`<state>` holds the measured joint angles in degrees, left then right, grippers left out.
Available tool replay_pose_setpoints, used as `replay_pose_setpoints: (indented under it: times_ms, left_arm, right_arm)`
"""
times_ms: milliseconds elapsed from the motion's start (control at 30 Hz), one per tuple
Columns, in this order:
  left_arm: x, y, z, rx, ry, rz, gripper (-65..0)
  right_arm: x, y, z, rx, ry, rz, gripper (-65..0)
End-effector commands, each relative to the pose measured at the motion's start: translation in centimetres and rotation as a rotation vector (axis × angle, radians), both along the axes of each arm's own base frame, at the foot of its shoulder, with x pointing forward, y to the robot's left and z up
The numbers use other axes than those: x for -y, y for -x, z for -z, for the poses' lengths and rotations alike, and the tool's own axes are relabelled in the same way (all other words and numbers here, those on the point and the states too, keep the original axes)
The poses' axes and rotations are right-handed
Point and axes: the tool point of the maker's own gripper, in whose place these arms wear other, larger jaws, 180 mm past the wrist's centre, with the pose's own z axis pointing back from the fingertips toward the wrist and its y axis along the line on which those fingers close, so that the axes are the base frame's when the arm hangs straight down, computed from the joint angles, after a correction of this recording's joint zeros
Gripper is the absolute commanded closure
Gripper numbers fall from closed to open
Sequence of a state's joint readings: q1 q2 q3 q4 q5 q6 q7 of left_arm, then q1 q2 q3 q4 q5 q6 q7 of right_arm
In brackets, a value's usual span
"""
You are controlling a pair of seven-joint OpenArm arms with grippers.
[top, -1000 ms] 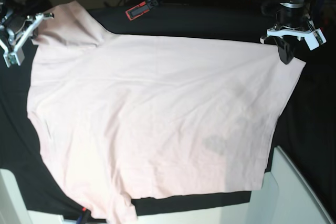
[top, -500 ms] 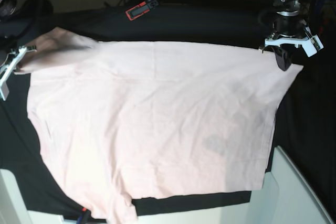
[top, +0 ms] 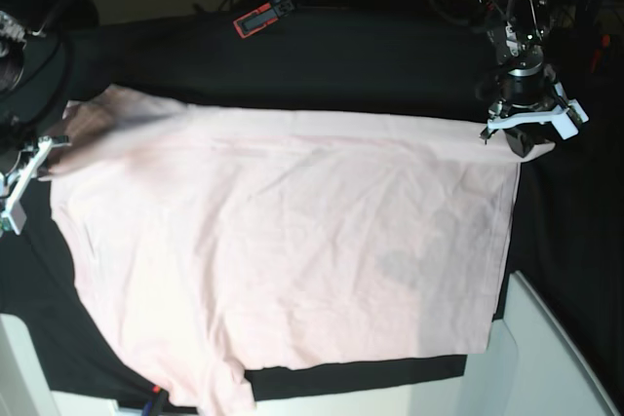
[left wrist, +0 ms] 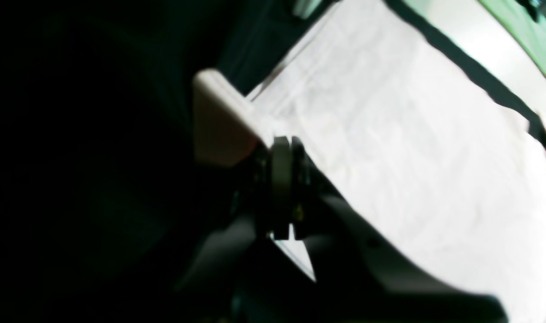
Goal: Fold the T-shirt properly
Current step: 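Lift the grasped shirt edge and drag it toward the robot base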
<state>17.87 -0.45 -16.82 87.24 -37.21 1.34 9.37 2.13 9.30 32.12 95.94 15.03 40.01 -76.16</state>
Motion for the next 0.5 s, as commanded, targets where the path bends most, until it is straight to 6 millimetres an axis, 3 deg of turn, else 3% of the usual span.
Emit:
replay_pose_setpoints:
  times_ms: [0, 200, 467]
  left_arm:
    - [-0.1, -1.1, -0.9, 0.042, -0.013, 0.004, 0.0]
    - [0.2, -3.3, 0.5, 0.04, 0.03, -0.01, 0.0]
    - [0.2, -6.2, 1.0, 0.055, 0.065, -0.022, 0.0]
  right_arm:
    - [0.9, -1.4, -1.4, 0.05, 0.015, 0.002, -0.3]
    - [2.4, -3.7, -1.7, 0.065, -0.006, 0.018, -0.3]
    - [3.1, -5.3, -0.1, 0.062, -0.078, 0.04, -0.3]
